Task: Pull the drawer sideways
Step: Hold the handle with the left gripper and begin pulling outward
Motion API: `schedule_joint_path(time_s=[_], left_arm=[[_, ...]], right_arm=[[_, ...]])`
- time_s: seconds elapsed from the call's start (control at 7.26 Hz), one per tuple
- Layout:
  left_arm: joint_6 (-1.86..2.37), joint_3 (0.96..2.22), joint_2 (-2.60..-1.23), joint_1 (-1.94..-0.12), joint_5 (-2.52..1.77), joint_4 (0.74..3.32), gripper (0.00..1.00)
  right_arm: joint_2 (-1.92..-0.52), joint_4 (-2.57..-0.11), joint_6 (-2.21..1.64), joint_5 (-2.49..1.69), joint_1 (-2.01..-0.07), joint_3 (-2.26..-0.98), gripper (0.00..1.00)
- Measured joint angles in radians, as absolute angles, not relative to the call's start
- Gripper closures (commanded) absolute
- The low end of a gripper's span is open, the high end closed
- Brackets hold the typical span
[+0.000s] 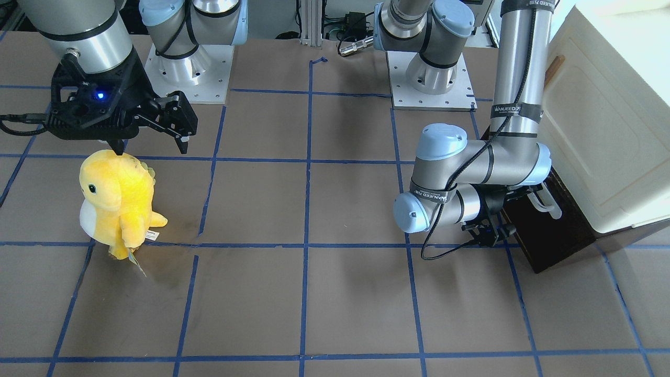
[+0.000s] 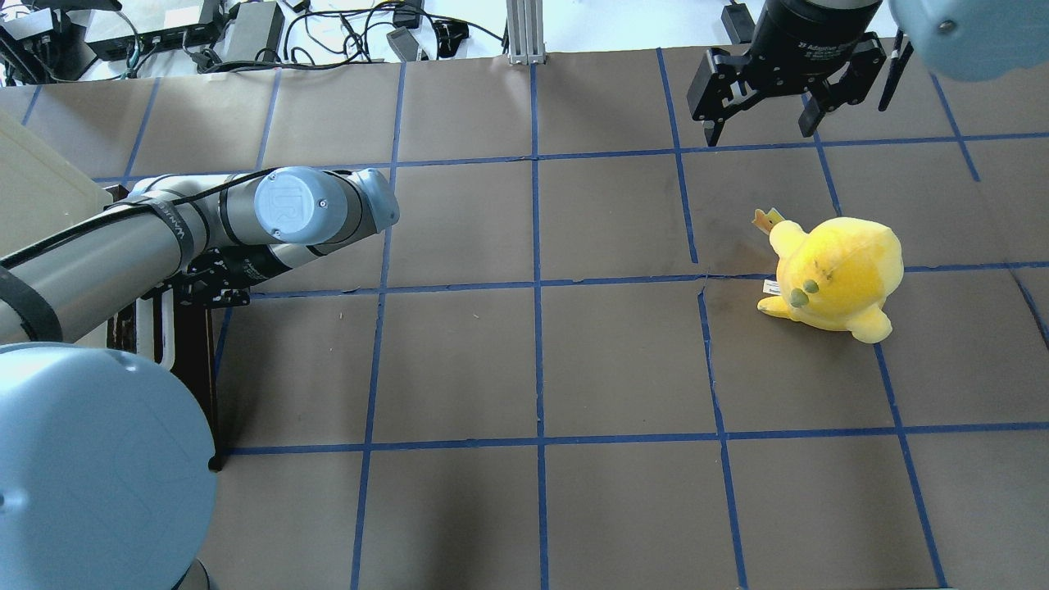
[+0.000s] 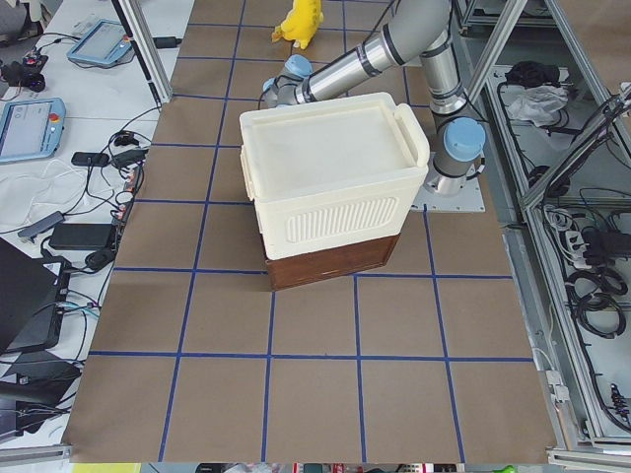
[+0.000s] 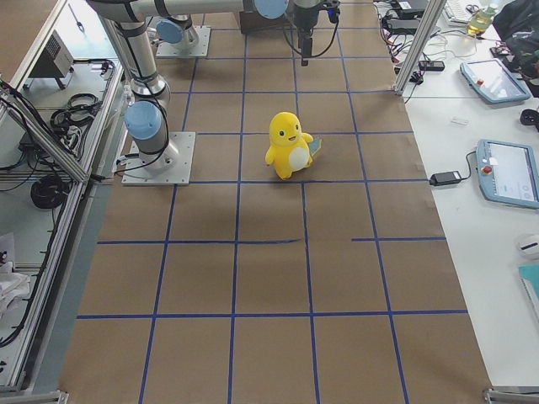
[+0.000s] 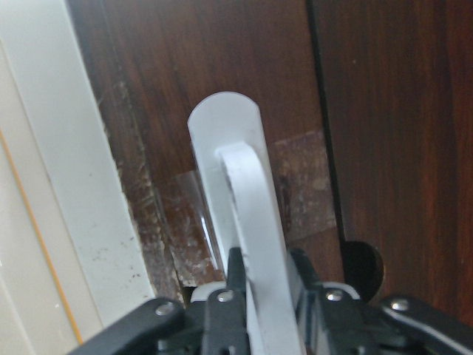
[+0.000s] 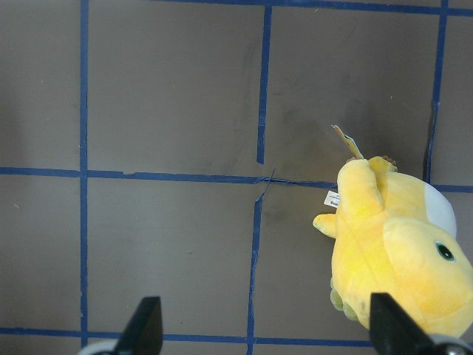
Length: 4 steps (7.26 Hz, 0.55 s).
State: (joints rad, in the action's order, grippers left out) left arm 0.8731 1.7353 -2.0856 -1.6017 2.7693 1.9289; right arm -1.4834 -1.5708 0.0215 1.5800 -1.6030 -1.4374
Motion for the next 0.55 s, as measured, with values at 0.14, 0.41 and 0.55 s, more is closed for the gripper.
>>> schedule_joint_path(time_s=[0.14, 0.41, 0.55], left_arm=[[0.871, 1.735, -2.086, -1.602, 2.769, 1.929, 0.71], [0.868, 1.733, -2.087, -1.603, 2.768, 1.929, 0.74], [0.862, 1.729, -2.088, -1.604, 2.766, 1.928, 0.75]], right_arm=[[-1.483, -1.571, 0.021, 1.58, -1.603, -1.437, 0.0], [-1.483, -1.571, 0.021, 1.58, -1.603, -1.437, 0.0], [-1.483, -1.571, 0.021, 1.58, -1.603, -1.437, 0.0]])
